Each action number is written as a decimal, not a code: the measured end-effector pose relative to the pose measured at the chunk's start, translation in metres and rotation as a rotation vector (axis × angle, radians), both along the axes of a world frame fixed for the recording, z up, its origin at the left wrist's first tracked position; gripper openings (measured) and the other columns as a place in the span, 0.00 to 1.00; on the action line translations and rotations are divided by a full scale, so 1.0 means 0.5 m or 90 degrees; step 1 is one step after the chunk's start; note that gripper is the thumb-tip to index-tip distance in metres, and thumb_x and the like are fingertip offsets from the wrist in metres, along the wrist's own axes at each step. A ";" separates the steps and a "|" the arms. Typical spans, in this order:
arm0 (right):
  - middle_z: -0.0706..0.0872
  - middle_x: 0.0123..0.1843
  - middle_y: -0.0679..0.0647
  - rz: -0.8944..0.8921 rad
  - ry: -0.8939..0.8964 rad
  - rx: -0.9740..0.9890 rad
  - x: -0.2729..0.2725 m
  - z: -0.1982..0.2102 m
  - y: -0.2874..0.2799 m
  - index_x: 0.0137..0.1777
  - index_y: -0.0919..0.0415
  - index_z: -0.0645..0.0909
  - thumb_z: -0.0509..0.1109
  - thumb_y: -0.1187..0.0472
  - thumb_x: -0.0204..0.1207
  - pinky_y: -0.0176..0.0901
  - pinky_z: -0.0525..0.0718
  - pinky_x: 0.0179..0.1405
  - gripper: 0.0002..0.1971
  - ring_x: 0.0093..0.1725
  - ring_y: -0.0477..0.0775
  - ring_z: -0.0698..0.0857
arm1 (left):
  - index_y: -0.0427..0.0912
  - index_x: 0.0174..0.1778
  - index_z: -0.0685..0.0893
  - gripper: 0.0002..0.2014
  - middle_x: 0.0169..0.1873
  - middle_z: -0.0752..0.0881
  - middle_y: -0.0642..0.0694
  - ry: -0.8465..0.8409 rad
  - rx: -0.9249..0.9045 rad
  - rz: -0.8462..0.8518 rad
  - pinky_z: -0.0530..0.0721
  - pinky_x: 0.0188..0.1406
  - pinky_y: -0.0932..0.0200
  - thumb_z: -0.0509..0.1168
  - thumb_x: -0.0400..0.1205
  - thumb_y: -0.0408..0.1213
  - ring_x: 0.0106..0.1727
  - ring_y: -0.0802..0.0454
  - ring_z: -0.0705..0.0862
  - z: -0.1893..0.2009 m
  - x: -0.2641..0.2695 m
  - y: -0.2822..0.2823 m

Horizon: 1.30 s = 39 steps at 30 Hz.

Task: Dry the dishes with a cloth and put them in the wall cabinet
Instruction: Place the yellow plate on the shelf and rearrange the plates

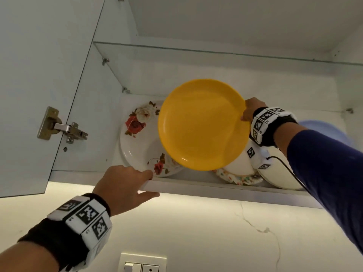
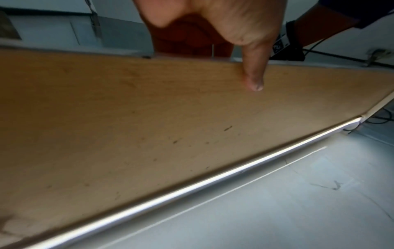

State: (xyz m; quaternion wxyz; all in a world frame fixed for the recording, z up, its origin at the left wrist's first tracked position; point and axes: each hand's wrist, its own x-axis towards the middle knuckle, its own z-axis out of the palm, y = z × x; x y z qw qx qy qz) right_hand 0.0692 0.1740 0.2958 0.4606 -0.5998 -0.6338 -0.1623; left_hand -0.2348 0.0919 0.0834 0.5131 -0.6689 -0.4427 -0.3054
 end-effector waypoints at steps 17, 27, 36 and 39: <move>0.81 0.50 0.62 -0.071 -0.110 -0.020 -0.011 -0.021 0.209 0.63 0.68 0.74 0.72 0.62 0.75 0.47 0.78 0.43 0.19 0.42 0.58 0.78 | 0.43 0.32 0.89 0.35 0.23 0.87 0.54 -0.055 0.250 -0.161 0.73 0.26 0.64 0.46 0.80 0.65 0.19 0.55 0.81 -0.053 0.005 0.052; 0.83 0.57 0.68 -0.058 -0.043 -0.025 -0.008 -0.036 0.252 0.58 0.72 0.77 0.75 0.58 0.72 0.50 0.77 0.46 0.21 0.54 0.68 0.82 | 0.43 0.32 0.89 0.35 0.25 0.88 0.54 -0.070 0.250 -0.162 0.80 0.26 0.59 0.46 0.79 0.66 0.21 0.52 0.83 -0.058 0.004 0.055; 0.82 0.59 0.68 -0.076 -0.034 -0.054 0.004 -0.037 0.257 0.62 0.71 0.75 0.75 0.57 0.73 0.51 0.78 0.47 0.23 0.57 0.68 0.82 | 0.43 0.32 0.90 0.36 0.27 0.89 0.53 -0.075 0.262 -0.164 0.80 0.31 0.58 0.46 0.80 0.66 0.23 0.52 0.85 -0.061 0.003 0.062; 0.82 0.48 0.66 -0.061 -0.016 -0.069 0.006 -0.037 0.253 0.59 0.71 0.76 0.75 0.53 0.71 0.50 0.78 0.44 0.24 0.47 0.65 0.82 | 0.43 0.32 0.89 0.35 0.27 0.88 0.53 -0.077 0.259 -0.163 0.81 0.30 0.58 0.46 0.80 0.66 0.23 0.52 0.85 -0.062 0.002 0.061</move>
